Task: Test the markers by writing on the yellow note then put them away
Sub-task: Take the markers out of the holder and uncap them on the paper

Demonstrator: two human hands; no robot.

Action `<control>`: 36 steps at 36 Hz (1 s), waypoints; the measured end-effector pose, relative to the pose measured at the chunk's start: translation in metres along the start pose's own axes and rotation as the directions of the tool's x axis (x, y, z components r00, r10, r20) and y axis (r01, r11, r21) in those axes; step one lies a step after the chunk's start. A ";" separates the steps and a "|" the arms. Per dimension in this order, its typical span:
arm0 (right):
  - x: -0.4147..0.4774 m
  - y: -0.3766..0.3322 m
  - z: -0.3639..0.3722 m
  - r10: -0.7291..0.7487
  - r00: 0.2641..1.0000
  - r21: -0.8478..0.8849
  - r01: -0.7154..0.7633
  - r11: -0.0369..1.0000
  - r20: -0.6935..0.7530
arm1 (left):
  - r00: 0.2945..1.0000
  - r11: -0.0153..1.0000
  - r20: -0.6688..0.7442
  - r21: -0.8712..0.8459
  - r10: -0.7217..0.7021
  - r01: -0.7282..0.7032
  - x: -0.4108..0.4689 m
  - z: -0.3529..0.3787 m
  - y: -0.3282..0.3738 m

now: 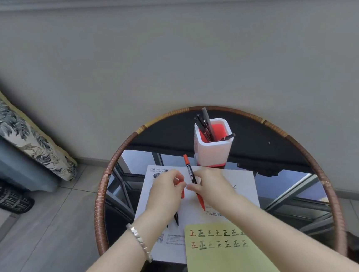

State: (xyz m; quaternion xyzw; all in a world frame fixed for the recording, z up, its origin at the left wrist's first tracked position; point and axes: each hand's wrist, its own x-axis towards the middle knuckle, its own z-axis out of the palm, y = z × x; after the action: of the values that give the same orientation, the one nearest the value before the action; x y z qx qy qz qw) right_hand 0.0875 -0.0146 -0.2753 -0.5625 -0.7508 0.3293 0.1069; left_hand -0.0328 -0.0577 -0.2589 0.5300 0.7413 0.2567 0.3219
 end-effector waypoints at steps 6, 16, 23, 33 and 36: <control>-0.006 0.007 0.008 0.039 0.999 -0.043 -0.039 0.998 -0.016 | 0.996 0.964 0.083 0.261 0.024 -0.045 0.008 0.004 -0.003; -0.020 0.009 -0.012 0.010 0.985 0.107 0.009 0.994 -0.173 | 0.997 0.970 0.006 0.233 0.074 -0.073 -0.004 -0.006 -0.002; -0.015 0.011 -0.080 -0.068 0.790 0.072 0.140 0.988 -0.609 | 0.995 0.975 -0.018 0.201 0.099 -0.093 -0.012 -0.011 0.000; 0.004 0.014 -0.096 -0.041 0.873 -0.004 0.045 0.999 -0.485 | 0.991 0.984 -0.027 0.123 0.132 -0.128 -0.020 -0.014 0.011; -0.012 0.011 -0.102 -0.167 0.765 0.037 0.242 0.970 -0.622 | 0.977 0.975 -0.057 0.101 0.207 -0.200 -0.021 -0.015 0.019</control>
State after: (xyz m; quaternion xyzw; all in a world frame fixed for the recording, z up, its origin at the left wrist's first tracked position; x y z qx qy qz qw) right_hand 0.1543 0.0144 -0.2020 -0.5464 -0.7116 0.1574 0.4126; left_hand -0.0278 -0.0729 -0.2310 0.6088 0.7049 0.2708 0.2433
